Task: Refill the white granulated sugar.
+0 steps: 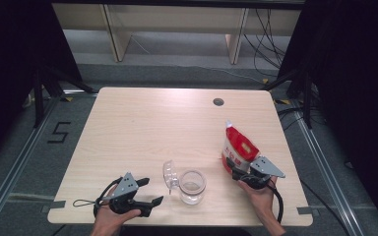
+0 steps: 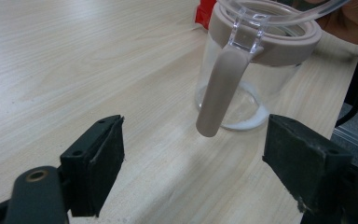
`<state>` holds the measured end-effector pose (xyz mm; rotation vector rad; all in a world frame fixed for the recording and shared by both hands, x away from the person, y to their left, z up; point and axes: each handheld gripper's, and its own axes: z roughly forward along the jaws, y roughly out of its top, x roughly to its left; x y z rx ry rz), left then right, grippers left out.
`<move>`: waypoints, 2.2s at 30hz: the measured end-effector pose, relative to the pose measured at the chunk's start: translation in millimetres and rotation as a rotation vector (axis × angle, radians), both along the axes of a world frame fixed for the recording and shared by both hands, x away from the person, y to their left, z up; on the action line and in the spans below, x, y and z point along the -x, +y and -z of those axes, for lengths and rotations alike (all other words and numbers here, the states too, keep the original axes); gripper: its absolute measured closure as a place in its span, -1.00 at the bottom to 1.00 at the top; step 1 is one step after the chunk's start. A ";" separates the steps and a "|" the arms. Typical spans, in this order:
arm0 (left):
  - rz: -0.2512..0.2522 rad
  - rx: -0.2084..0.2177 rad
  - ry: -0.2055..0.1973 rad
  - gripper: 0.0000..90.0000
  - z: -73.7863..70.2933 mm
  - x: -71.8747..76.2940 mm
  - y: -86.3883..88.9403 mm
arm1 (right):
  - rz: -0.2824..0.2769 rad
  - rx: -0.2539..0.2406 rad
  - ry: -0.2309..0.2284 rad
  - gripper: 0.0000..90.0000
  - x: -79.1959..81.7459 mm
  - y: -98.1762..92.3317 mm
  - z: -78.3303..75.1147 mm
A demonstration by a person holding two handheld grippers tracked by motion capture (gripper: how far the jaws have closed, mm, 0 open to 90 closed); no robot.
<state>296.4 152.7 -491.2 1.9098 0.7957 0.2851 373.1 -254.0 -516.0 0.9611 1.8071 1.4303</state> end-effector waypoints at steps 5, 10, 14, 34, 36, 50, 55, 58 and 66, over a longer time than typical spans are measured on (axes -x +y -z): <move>0.004 0.000 -0.005 -0.56 0.0 -0.3 -0.3 | 0.002 -0.022 -0.016 -0.31 -1.9 0.3 0.5; 0.013 -0.005 -0.005 -0.56 0.5 -0.7 -0.7 | -0.034 -0.019 -0.023 -0.19 -4.4 -0.4 0.7; 0.014 0.003 -0.004 -0.55 0.6 -0.7 -1.5 | -0.075 -0.006 -0.016 -0.02 -5.1 -0.7 0.3; 0.004 0.001 -0.006 -0.53 -0.6 -0.5 0.0 | -0.100 -0.003 0.061 0.06 -4.8 -4.1 -6.9; 0.004 0.001 -0.006 -0.53 -0.6 -0.5 0.0 | -0.098 -0.007 0.052 0.06 -3.9 -3.1 -6.6; 0.013 0.010 -0.010 -0.53 -1.1 -0.8 0.6 | -0.184 -0.019 0.014 0.08 -1.5 -9.4 -13.1; 0.015 0.009 -0.012 -0.53 -1.4 -0.9 0.8 | -0.216 -0.019 -0.032 0.08 1.1 -12.5 -19.8; 0.015 0.010 -0.012 -0.53 -1.4 -0.8 0.8 | -0.255 -0.002 -0.068 0.08 0.4 -14.1 -24.8; 0.015 0.020 -0.012 -0.53 -1.0 -0.8 -0.1 | -0.331 0.095 -0.157 0.09 14.2 -10.3 -41.2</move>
